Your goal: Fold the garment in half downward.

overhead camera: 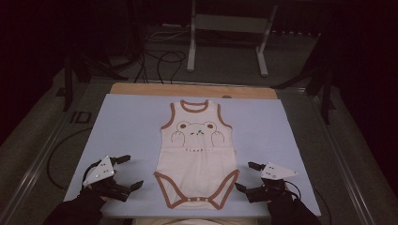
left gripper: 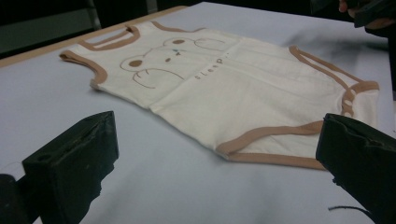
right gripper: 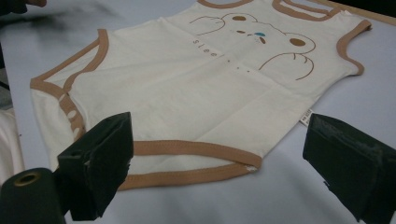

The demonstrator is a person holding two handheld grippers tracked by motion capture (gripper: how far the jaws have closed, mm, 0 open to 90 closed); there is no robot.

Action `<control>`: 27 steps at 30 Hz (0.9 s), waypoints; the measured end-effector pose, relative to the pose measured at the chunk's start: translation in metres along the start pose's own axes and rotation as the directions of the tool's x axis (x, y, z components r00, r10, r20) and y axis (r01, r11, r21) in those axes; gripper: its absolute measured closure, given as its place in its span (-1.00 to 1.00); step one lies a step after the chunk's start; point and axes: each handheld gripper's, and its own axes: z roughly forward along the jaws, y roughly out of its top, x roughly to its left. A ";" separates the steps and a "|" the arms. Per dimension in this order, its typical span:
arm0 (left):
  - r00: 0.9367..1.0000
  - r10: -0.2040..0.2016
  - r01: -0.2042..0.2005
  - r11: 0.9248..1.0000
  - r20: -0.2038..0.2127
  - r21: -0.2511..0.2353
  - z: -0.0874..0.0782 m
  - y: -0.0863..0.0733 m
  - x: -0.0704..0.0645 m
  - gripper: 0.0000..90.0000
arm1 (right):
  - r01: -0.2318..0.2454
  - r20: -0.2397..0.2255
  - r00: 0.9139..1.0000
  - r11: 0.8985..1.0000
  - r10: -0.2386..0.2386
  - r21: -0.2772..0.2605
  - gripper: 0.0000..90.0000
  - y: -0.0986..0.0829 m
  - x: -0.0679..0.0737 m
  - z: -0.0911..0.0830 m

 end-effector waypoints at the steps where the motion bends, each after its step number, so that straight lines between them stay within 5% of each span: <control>1: 1.000 0.003 -0.003 1.000 -0.003 0.003 0.000 0.000 0.000 -1.00 | 0.000 0.001 1.000 1.000 0.000 0.001 -0.81 0.000 0.001 0.000; 8: 1.000 0.001 -0.001 1.000 -0.001 0.013 0.001 -0.001 -0.002 -1.00 | 0.047 0.005 0.999 0.999 -0.047 0.023 -0.81 0.000 0.005 0.004; 27: 1.000 0.028 -0.028 1.000 0.011 0.009 0.006 0.010 -0.005 -1.00 | 0.017 0.042 0.999 0.999 -0.015 -0.036 -0.81 0.011 0.010 -0.007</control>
